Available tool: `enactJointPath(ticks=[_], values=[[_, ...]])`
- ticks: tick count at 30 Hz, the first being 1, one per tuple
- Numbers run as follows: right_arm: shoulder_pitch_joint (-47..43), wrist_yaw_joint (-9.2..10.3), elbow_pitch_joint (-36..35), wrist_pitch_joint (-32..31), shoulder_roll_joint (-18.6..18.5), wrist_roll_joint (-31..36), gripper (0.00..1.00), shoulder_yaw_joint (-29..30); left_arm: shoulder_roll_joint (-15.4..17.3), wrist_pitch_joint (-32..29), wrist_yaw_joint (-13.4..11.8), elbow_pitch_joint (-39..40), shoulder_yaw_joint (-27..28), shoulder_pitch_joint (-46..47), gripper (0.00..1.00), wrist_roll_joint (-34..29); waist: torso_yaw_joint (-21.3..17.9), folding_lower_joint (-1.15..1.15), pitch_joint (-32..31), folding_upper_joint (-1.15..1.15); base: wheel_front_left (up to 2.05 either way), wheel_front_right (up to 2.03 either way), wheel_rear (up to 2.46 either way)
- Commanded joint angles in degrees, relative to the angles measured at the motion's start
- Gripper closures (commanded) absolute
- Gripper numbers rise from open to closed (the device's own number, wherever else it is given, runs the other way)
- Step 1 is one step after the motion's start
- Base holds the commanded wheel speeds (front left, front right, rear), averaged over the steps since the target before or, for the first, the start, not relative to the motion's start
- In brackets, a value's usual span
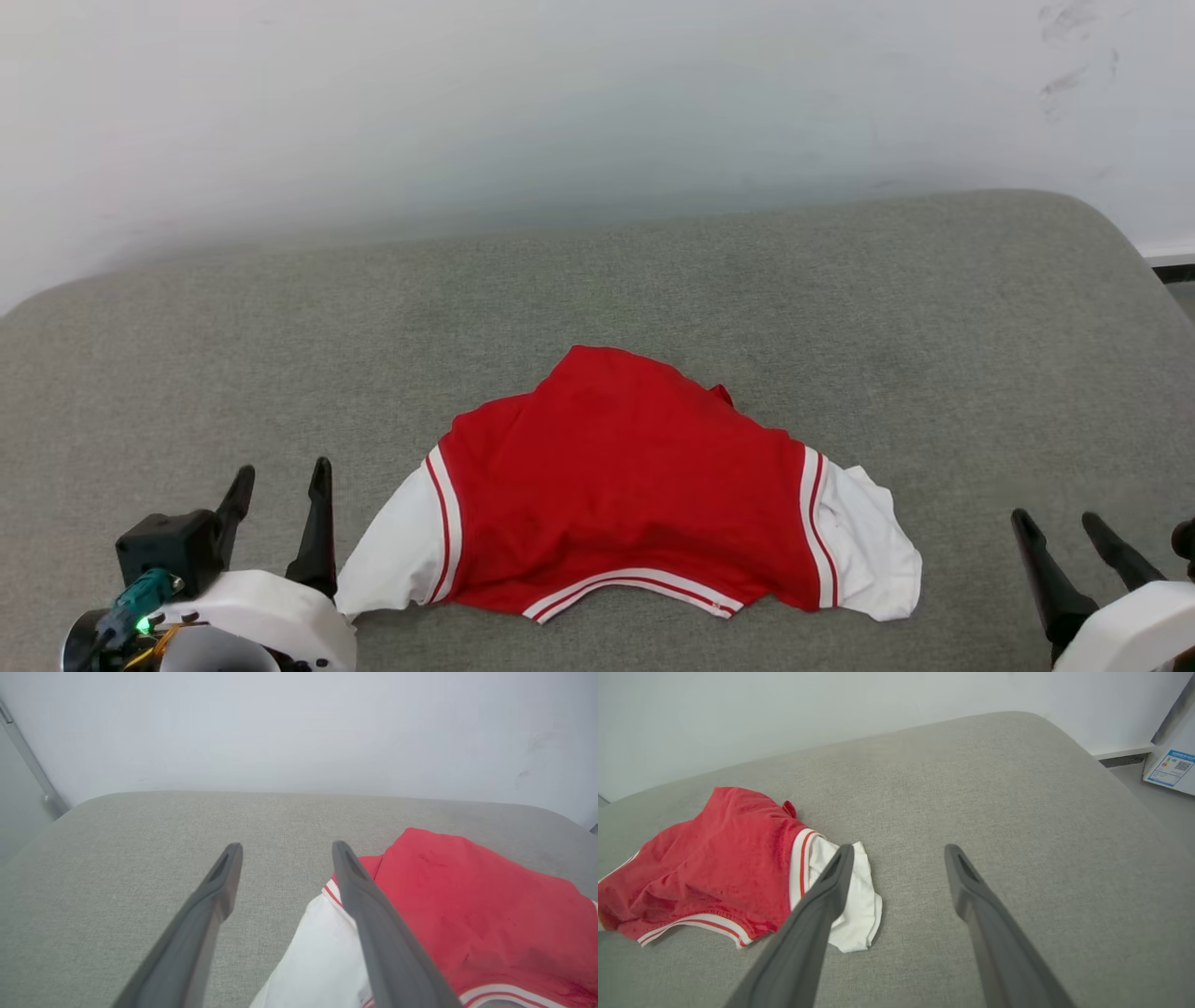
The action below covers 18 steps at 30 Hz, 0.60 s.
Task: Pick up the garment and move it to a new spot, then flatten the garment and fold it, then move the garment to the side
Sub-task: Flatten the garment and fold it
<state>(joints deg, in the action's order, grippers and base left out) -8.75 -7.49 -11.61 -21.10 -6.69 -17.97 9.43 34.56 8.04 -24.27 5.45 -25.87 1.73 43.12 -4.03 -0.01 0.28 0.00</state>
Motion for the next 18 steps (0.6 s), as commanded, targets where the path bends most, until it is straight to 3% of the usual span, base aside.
enactJointPath(ticks=[1, 11, 18], values=[[-0.7, 0.00, -0.3, -1.5, -0.7, -0.6, 0.00, 0.2, -0.2, 0.8, -0.3, 0.8, 0.3, -0.5, 0.00, -0.5, 0.3, 0.01, 0.0, 0.00, 0.00, 0.00, 0.00], [2.0, 0.01, 3.3, -21.1, -5.9, -4.3, 0.00, -1.7, -2.1, 4.3, -1.3, 7.3, -0.5, 2.1, 0.00, -3.9, 4.1, 0.01, 3.0, 0.00, 0.00, 0.00, 0.00], [7.7, 0.01, 11.7, -24.7, -7.9, -5.5, 0.00, -5.2, -3.7, 4.6, -0.7, 8.1, -1.9, 4.5, 0.00, -4.9, 6.9, 0.01, 6.7, 0.00, 0.00, 0.00, 0.00]])
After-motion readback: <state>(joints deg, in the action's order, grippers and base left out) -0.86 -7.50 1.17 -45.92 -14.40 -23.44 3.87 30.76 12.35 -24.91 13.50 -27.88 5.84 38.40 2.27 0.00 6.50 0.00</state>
